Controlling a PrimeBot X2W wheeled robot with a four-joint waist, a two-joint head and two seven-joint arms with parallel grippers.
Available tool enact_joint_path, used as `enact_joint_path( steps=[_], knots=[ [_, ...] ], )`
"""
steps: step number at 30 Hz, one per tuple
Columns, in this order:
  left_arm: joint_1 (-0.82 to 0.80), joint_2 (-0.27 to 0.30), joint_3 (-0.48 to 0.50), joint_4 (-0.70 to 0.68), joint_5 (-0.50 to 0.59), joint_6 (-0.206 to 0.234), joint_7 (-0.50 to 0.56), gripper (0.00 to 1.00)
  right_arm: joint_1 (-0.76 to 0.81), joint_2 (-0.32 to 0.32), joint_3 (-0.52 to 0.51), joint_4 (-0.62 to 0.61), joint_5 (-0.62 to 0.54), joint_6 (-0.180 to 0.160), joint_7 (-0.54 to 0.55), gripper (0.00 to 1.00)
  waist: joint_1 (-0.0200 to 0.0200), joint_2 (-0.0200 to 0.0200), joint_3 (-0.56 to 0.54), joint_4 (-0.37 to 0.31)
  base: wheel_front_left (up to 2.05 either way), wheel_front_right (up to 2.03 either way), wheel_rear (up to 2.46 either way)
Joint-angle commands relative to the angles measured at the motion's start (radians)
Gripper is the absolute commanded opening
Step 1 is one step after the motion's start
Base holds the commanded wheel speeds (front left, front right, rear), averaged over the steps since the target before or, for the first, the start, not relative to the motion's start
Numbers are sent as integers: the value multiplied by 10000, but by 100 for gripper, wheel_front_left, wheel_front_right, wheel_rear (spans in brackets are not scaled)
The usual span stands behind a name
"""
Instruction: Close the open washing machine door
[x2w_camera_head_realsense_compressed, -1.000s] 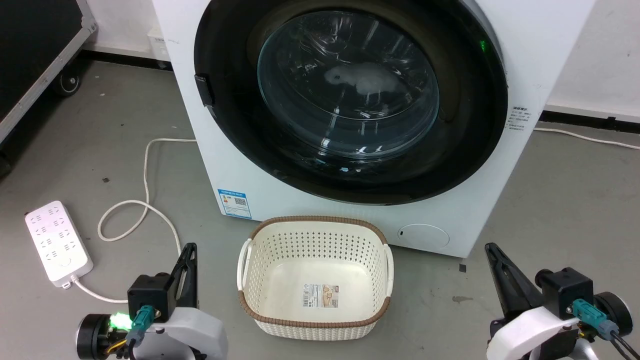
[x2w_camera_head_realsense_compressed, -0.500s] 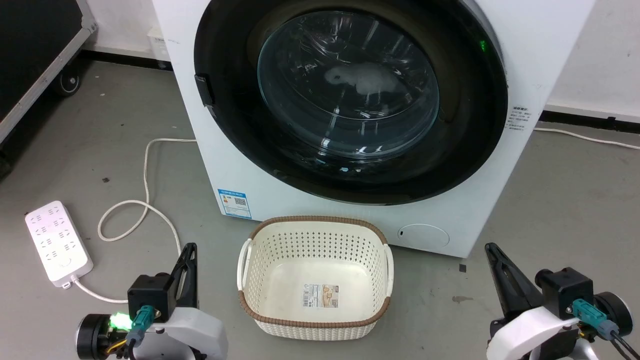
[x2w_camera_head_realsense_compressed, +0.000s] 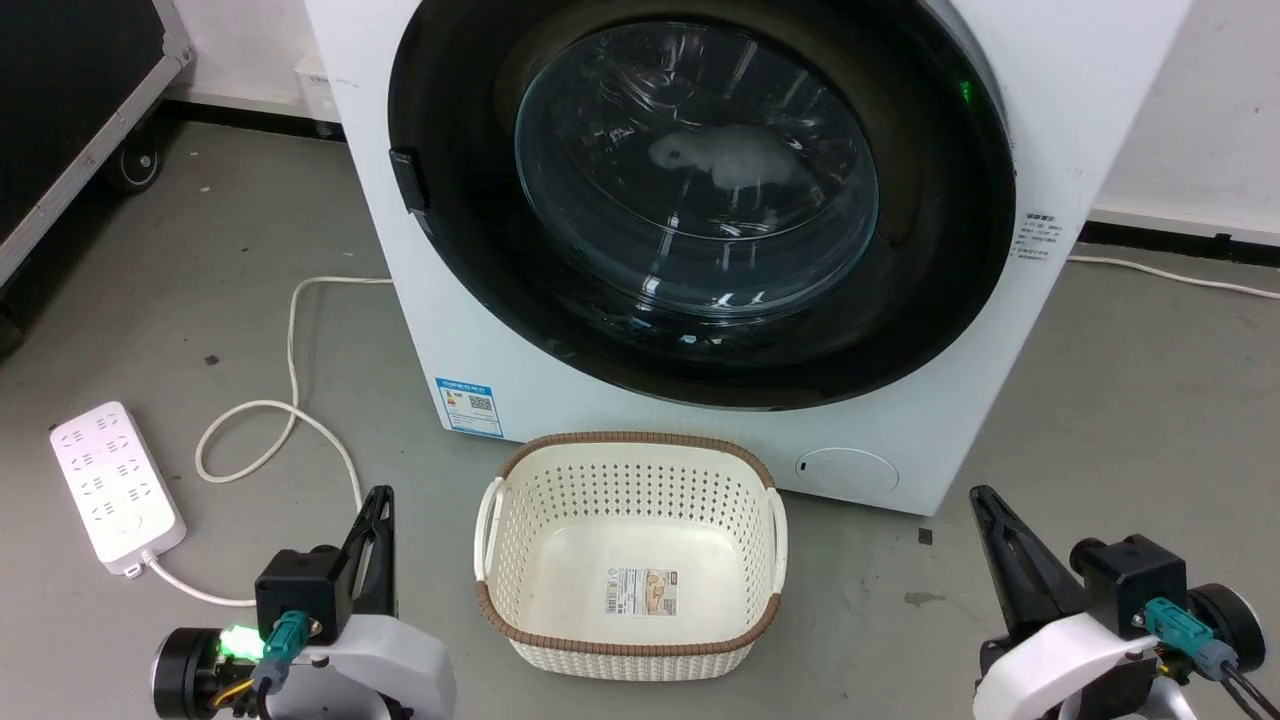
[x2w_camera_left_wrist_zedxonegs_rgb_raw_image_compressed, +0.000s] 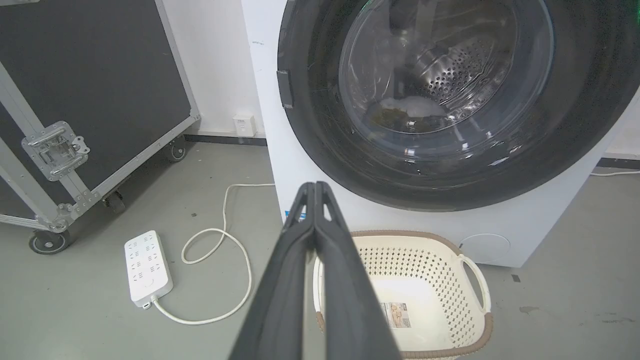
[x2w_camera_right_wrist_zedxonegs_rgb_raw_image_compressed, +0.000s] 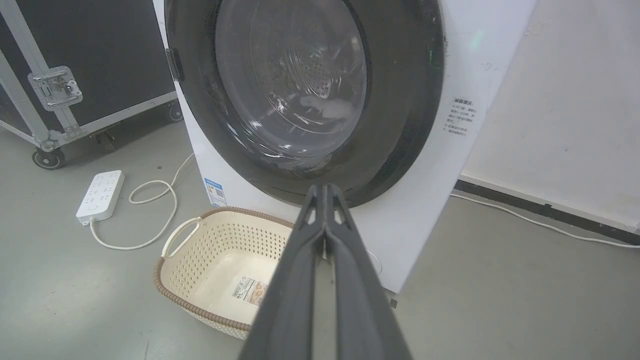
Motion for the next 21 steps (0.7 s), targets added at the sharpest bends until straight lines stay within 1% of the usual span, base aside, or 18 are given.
enact_joint_path(
  steps=[1,21],
  knots=[
    [141,-1,7,-45,18,-45,3,0,88,-29,-3,-49,-76,-7,5,0,0,0,0,0,0,0,0],
    [141,-1,7,-45,18,-45,3,0,88,-29,-3,-49,-76,-7,5,0,0,0,0,0,0,0,0]
  ],
)
